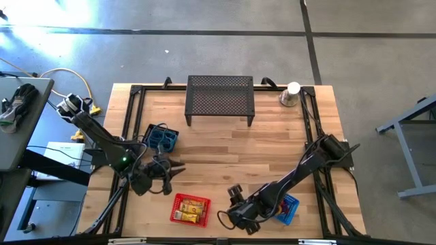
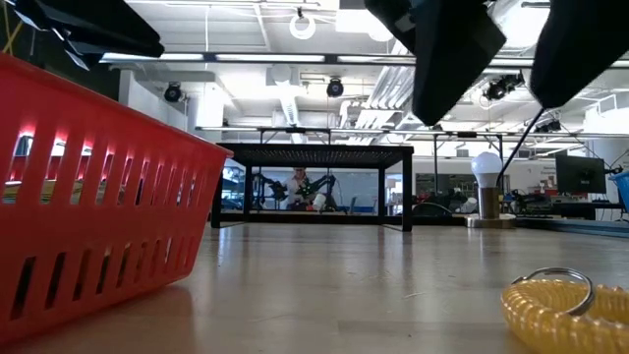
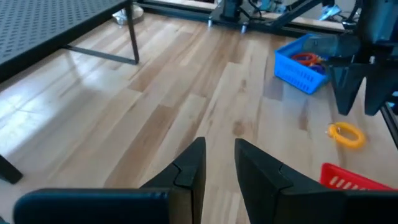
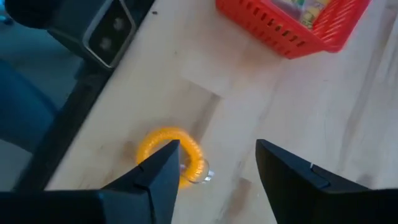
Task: Pick & Place Office Desk Supplies
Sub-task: Put the yellow spring keychain into the blue bin, then put the blue bin with spring keychains on the shelf
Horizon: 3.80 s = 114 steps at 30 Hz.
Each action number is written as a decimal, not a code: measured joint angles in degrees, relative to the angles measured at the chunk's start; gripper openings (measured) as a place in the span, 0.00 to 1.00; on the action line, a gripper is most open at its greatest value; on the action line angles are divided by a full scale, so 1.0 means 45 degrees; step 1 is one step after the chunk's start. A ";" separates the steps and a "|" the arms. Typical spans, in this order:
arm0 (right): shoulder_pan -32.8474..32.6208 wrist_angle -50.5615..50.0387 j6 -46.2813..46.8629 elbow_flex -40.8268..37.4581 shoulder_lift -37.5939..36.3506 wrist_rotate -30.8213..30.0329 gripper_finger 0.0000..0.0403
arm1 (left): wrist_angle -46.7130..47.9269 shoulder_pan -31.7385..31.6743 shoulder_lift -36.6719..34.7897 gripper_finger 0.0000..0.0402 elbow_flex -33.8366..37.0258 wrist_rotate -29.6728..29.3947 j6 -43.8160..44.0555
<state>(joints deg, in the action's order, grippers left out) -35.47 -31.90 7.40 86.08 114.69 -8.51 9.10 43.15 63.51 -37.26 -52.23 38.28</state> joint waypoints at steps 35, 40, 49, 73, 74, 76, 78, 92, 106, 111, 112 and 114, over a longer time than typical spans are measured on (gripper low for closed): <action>-0.0145 -0.0252 0.1476 0.0060 0.1993 -0.0135 0.41 | -0.0760 0.0200 0.0008 0.20 0.0000 0.0291 0.0073; -0.0106 -0.0329 0.1743 0.0058 0.2016 0.0239 0.38 | -0.0758 0.0200 0.0008 0.20 0.0000 0.0291 -0.0083; -0.0105 -0.0335 0.1739 0.0038 0.2055 -0.0121 0.10 | -0.0758 0.0200 0.0008 0.20 0.0000 0.0291 -0.0083; -0.1533 -0.5658 0.5974 0.0836 -0.2357 -0.3785 0.02 | -0.0743 0.0083 0.0008 0.20 0.0000 0.0257 -0.1032; -0.1667 -0.6240 0.6766 0.0831 -0.2459 -0.3700 0.03 | -0.0744 0.0043 0.0008 0.20 0.0000 0.0257 -0.1191; -0.1883 -0.7680 0.8335 0.0831 -0.2683 -0.3587 0.03 | -0.0748 -0.0083 0.0003 0.20 0.0000 0.0257 -0.1511; -0.2134 -0.8916 0.9860 0.0835 -0.2730 -0.3335 0.03 | -0.0743 -0.0188 0.0005 0.20 0.0000 0.0262 -0.1785; -0.2685 -0.8330 1.7176 -0.1832 -0.2671 -0.0963 0.03 | -0.0743 -0.1159 0.0003 0.20 0.0000 0.0287 -0.1851; -0.2523 -0.7859 1.7206 -0.2118 -0.2676 -0.0888 0.45 | -0.0742 -0.1844 0.0006 0.20 0.0000 0.0288 -0.2228; -0.2317 -0.8703 1.6372 -0.2118 -0.2695 0.0218 0.52 | -0.0740 -0.2134 0.0004 0.20 0.0000 0.0293 -0.2864; -0.2316 -0.8991 1.6346 -0.2126 -0.2762 0.0297 0.53 | -0.0741 -0.2238 0.0004 0.20 0.0000 0.0293 -0.3027; -0.2305 -0.9313 1.6736 -0.2127 -0.3051 0.0635 0.53 | -0.0743 -0.2472 0.0003 0.20 0.0000 0.0291 -0.3177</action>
<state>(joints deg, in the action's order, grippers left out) -45.84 -73.81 82.71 76.51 100.96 -5.65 5.76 32.03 63.53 -37.26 -50.92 23.99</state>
